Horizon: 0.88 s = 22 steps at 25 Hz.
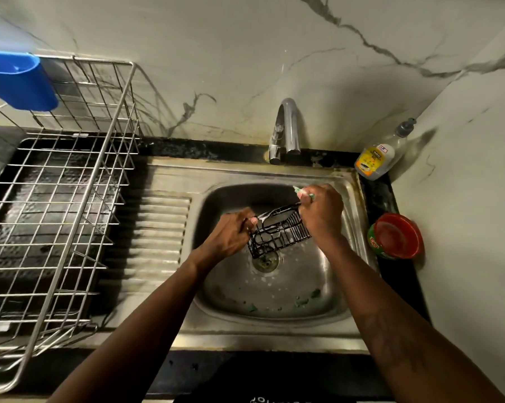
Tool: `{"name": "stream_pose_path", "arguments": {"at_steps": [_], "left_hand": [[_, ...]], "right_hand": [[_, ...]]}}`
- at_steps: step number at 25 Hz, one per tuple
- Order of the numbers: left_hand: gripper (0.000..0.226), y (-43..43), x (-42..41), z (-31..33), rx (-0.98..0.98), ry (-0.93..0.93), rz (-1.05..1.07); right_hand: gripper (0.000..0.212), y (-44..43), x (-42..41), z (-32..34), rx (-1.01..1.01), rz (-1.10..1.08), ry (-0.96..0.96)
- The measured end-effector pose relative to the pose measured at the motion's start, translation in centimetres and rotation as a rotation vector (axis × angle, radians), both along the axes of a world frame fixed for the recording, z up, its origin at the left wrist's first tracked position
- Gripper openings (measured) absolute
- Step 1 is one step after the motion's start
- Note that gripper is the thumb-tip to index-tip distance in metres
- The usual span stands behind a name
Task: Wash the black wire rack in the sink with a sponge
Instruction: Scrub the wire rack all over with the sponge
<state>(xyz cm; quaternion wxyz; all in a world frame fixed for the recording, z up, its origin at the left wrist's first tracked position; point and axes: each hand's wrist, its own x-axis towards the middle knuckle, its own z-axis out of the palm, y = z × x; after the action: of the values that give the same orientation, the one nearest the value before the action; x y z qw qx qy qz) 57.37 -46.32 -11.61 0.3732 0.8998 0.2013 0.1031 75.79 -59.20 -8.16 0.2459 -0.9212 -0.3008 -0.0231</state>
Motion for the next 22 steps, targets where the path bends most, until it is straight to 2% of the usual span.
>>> {"name": "stream_pose_path", "arguments": {"at_steps": [2,5,7,9,12,13,15,18,22], "left_hand": [[0.017,-0.1,0.4,0.0,0.009,-0.005,0.033],[0.011,0.2,0.5,-0.2,0.011,-0.050,0.033],[0.009,0.2,0.5,-0.1,0.016,-0.056,0.007],[0.012,0.2,0.6,0.0,0.006,-0.033,0.018],[0.020,0.4,1.2,-0.2,-0.034,0.024,0.043],[0.018,0.5,1.5,-0.2,-0.043,0.042,0.054],[0.009,0.7,1.9,0.0,-0.053,0.068,0.087],[0.012,0.9,2.1,0.5,-0.051,0.089,0.113],[0.011,0.9,1.6,0.9,-0.032,0.087,0.096]], "right_hand": [[0.014,0.0,-1.1,0.1,0.026,0.038,0.023],[0.022,0.5,-6.3,-0.6,0.084,0.398,0.044],[0.025,0.4,-7.1,-1.0,0.094,0.499,-0.014],[0.029,0.4,-5.6,-0.7,0.048,0.424,-0.065],[0.037,-0.5,-2.1,0.4,-0.027,0.075,0.039],[0.041,-0.8,-1.4,0.4,-0.031,0.025,0.059],[0.042,-1.2,-1.9,0.1,-0.033,0.073,0.063],[0.041,-0.8,-5.8,-1.4,-0.076,0.347,0.035],[0.038,-1.0,-6.5,-1.7,-0.056,0.530,-0.003]]}}
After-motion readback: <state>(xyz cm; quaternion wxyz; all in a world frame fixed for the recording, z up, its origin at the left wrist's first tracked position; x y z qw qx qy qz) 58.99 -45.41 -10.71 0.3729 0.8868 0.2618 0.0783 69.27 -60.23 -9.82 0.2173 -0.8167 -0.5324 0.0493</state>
